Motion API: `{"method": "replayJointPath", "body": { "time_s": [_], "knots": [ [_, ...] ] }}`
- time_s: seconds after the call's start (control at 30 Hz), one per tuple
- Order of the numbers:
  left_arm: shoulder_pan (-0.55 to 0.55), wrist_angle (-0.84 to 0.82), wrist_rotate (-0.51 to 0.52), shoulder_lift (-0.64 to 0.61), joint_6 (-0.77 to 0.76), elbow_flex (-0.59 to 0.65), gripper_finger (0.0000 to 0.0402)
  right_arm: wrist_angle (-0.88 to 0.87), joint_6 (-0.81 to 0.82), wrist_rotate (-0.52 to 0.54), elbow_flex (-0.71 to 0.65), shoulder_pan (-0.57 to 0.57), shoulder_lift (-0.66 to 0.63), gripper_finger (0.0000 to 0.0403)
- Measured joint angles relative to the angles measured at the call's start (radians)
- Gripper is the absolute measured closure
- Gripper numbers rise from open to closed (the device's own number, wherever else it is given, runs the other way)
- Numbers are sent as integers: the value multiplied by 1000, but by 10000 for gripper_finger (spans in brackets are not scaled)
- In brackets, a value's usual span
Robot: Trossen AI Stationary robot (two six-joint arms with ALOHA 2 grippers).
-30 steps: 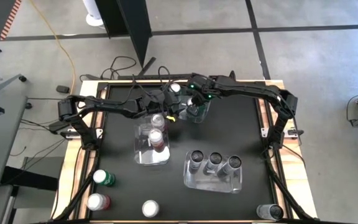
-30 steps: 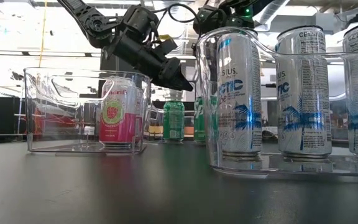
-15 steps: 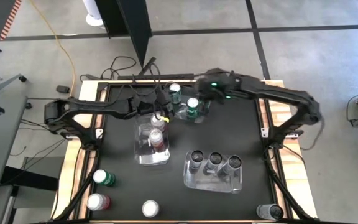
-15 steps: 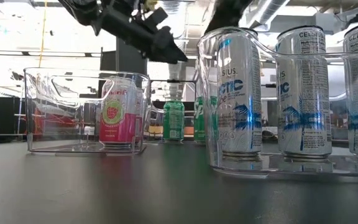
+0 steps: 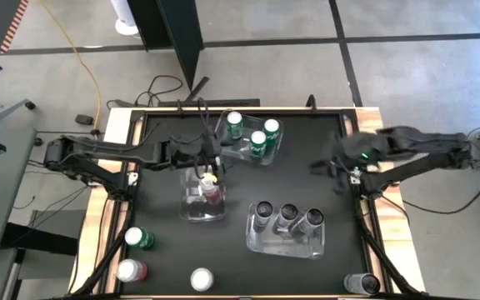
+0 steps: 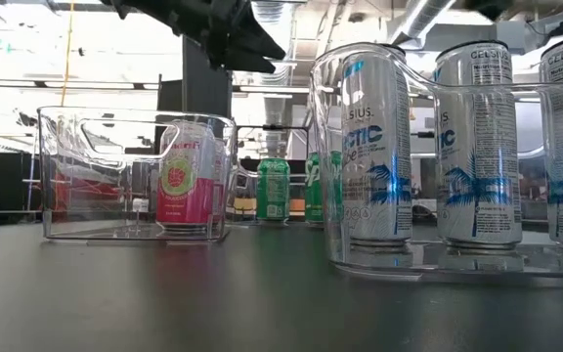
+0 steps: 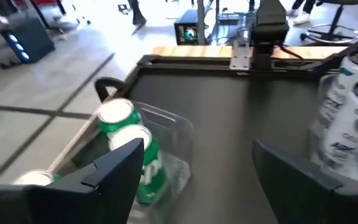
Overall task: Sort soda cans
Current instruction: Put the white soda can into the bottom transparent bin
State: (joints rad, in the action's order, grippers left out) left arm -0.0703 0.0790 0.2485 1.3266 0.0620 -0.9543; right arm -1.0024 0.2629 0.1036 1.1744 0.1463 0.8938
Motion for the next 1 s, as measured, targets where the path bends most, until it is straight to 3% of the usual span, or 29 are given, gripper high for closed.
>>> {"method": "replayJointPath", "body": {
  "time_s": [0.17, 0.4, 0.57, 0.73, 1.0],
  "knots": [
    [65, -2, 2, 0, -97, 0, 111, -80, 241, 0, -18, 256, -65, 206],
    [176, -1, 43, 0, -259, 0, 111, -259, 545, -12, -19, 606, -10, 117],
    [236, 7, 174, 0, -346, 0, 111, -308, 773, -101, -17, 831, 96, 102],
    [261, 62, 203, 0, -387, 0, 111, -388, 937, -108, 61, 1034, 244, 101],
    [282, 101, 206, 0, -377, 0, 111, -426, 1051, -33, 306, 1179, 467, 101]
  ]
}}
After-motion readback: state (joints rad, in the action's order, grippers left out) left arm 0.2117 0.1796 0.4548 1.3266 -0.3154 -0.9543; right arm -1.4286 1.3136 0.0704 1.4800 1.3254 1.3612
